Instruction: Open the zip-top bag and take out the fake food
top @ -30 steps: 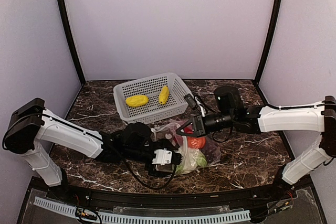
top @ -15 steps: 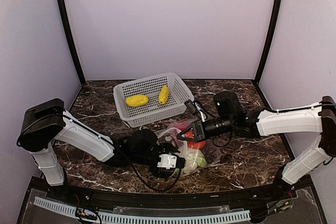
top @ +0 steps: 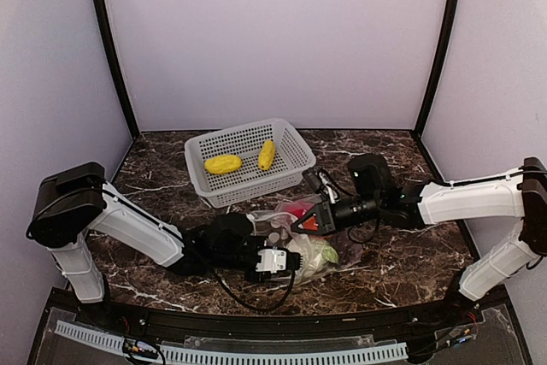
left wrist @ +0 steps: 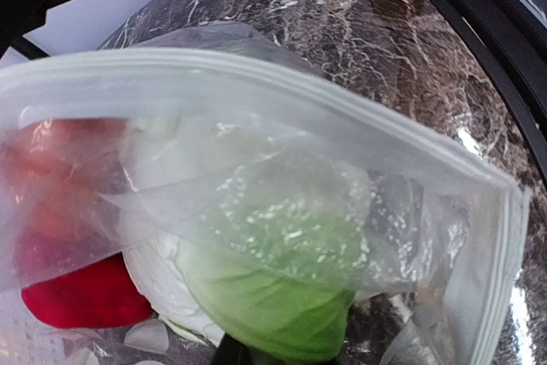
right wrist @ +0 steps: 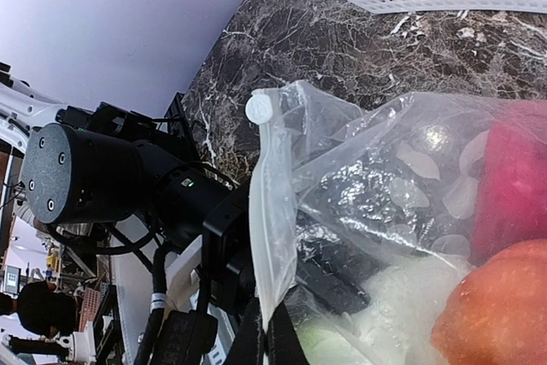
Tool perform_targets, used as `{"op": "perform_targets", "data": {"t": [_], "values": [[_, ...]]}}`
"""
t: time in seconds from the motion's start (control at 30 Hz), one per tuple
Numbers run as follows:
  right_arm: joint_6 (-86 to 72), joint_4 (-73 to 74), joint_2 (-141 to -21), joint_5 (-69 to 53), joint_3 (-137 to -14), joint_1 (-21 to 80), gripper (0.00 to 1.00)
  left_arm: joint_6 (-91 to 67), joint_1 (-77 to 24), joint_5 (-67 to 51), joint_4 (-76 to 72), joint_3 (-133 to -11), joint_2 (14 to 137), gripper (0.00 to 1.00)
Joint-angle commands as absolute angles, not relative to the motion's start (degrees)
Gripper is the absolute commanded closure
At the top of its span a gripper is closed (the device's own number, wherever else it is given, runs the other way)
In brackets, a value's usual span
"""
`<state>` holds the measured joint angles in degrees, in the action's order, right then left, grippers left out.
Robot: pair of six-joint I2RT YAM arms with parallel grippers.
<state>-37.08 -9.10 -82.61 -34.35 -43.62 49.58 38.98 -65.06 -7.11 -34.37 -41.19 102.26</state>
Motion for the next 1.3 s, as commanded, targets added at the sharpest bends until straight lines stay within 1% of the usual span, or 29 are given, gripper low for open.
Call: {"op": "perform_targets", "data": {"t": [0.0,0.1,0.33,0.5,0.6,0.67,0.7,0.73,0.77,0.8,0.83,0.87,0.9,0.93,0.97,1.0,1.1,1.27], "values": [[-35.51,-6.25,-79.64,-32.63,-43.02,49.88,1.0,34.63,-65.13,-4.83,-35.04,-38.73,98.13,0.95],[-34.95,-4.74,-78.25,-31.88,-42.53,49.54,1.0,32.85,-65.13,-4.02,-35.89,-36.96,96.26,0.99],[-33.83,-2.42,-75.44,-30.87,-40.91,47.96,1.0,29.11,-64.87,-3.05,-33.07,-33.33,88.93,0.99],[-33.37,-1.93,-74.55,-30.83,-40.06,47.01,1.0,25.76,-64.35,-7.68,-34.44,-29.85,83.52,0.99],[-33.06,-1.8,-74.66,-30.77,-40.23,46.76,1.0,24.07,-64.34,-10.87,-32.52,-30.4,80.42,0.99],[-33.12,-2.2,-74.84,-30.8,-40.4,46.76,1.0,23.3,-64.34,-11.02,-30.32,-31.58,79.73,0.99],[-33.08,-2.41,-75.01,-30.99,-40.54,46.76,1.0,23.67,-64.34,-10.69,-28.19,-32.94,79.85,0.96],[-33.06,-2.64,-75.34,-31.22,-40.66,46.76,1.0,24.92,-64.34,-10.5,-25.07,-34.54,80.05,0.84],[-33.19,-2.97,-75.46,-31.35,-40.69,46.79,1.0,25.86,-64.34,-10.52,-23.74,-35.2,80.63,0.77],[-33.38,-3.36,-75.6,-31.45,-40.69,46.79,1.0,27.3,-64.34,-10.85,-21.91,-36.29,80.97,0.68],[-33.47,-3.64,-75.79,-31.58,-40.69,46.76,1.0,27.75,-64.34,-10.96,-21.28,-36.78,81.81,0.63],[-33.57,-3.83,-75.96,-31.71,-40.76,46.76,1.0,28.38,-64.34,-11.16,-20.59,-37.65,82.26,0.55],[-33.57,-3.94,-76.02,-31.79,-40.87,46.8,1.0,28.56,-64.34,-11.42,-20.45,-37.98,83.03,0.52],[-33.64,-3.95,-76.1,-31.89,-40.87,46.76,1.0,28.83,-64.4,-12.11,-20.32,-38.74,83.48,0.45],[-33.69,-4.0,-76.02,-31.83,-40.8,46.76,1.0,28.83,-64.46,-12.8,-20.35,-39.15,84.46,0.42],[-33.78,-4.04,-75.98,-31.82,-40.72,46.76,1.0,28.81,-64.49,-13.13,-20.58,-40.0,84.99,0.37],[-33.84,-4.2,-75.98,-31.87,-40.69,46.76,1.0,28.96,-64.65,-13.63,-20.31,-42.8,88.77,0.32],[-34.01,-4.39,-75.94,-31.92,-40.52,46.76,1.0,28.24,-64.56,-11.66,-22.33,-45.06,95.29,0.32]]}}
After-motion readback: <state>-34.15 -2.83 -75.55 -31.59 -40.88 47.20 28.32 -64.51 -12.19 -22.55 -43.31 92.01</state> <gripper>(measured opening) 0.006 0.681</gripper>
